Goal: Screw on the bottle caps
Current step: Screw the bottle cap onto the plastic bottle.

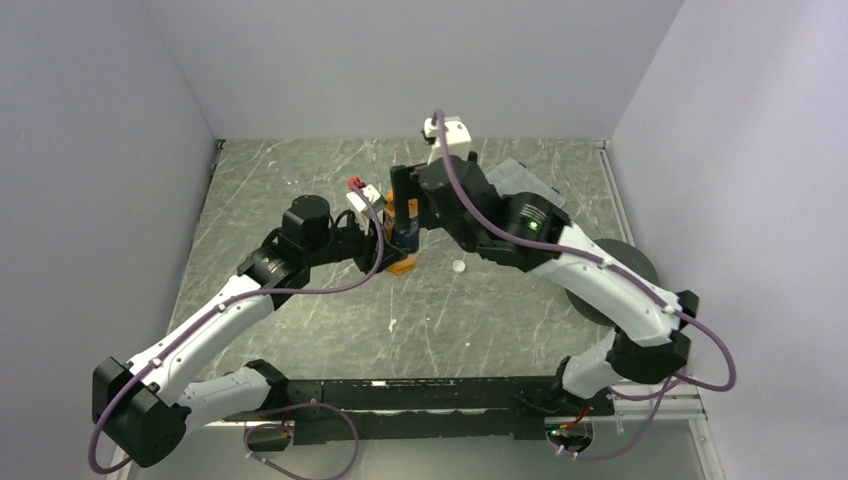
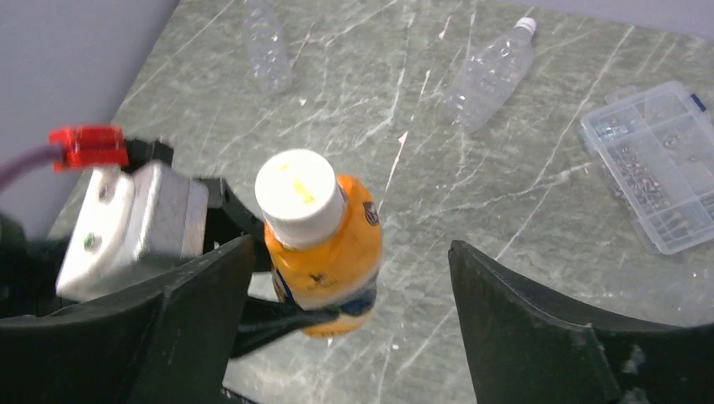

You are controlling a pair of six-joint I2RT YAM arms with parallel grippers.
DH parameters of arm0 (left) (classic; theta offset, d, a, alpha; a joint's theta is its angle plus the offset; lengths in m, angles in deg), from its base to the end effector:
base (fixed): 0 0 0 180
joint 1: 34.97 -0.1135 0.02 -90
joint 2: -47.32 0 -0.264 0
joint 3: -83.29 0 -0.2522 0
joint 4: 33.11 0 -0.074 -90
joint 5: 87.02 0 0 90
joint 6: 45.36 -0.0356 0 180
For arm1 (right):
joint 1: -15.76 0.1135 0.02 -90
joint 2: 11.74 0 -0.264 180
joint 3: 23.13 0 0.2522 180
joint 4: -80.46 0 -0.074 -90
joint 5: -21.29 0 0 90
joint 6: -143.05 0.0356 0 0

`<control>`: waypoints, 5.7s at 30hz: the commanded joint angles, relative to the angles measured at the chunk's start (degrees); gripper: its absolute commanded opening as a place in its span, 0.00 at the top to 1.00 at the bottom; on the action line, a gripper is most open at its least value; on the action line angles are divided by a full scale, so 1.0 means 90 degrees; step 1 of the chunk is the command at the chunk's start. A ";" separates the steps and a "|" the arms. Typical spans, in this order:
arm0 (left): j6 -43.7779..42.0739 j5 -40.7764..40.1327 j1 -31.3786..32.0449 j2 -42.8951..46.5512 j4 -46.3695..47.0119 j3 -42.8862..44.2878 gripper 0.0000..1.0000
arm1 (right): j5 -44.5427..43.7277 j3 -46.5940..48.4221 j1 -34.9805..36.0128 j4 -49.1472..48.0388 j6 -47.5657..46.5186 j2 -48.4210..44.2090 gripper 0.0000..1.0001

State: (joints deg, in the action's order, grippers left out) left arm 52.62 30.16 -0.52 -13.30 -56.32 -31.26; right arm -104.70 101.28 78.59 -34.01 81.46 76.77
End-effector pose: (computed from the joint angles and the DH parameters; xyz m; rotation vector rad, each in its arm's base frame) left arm 0.1904 -0.1503 0.3315 0.7732 1.8103 -0.9433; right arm 0.1587 0.2634 0.4745 -0.2269 1.9884 0.3708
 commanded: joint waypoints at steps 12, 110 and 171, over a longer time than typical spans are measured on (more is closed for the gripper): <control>-0.0997 0.2950 -0.0041 0.0512 -0.0245 -0.0286 1.00 | 0.4382 -0.1980 -0.0968 -0.1499 -0.1535 -0.2561 0.00; 0.0034 -0.1398 0.0236 0.0138 0.1893 0.0662 1.00 | 0.0907 -0.1320 -0.0905 -0.1168 0.0361 -0.0208 0.95; -0.1487 0.4065 0.0549 0.0639 -0.0715 -0.0310 1.00 | 0.8947 -0.2250 -0.2049 -0.1382 -0.2347 -0.2807 0.21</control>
State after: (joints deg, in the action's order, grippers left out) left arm 40.58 63.09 4.60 -9.09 -62.90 -35.13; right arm -30.97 79.05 60.40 -45.20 62.18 50.26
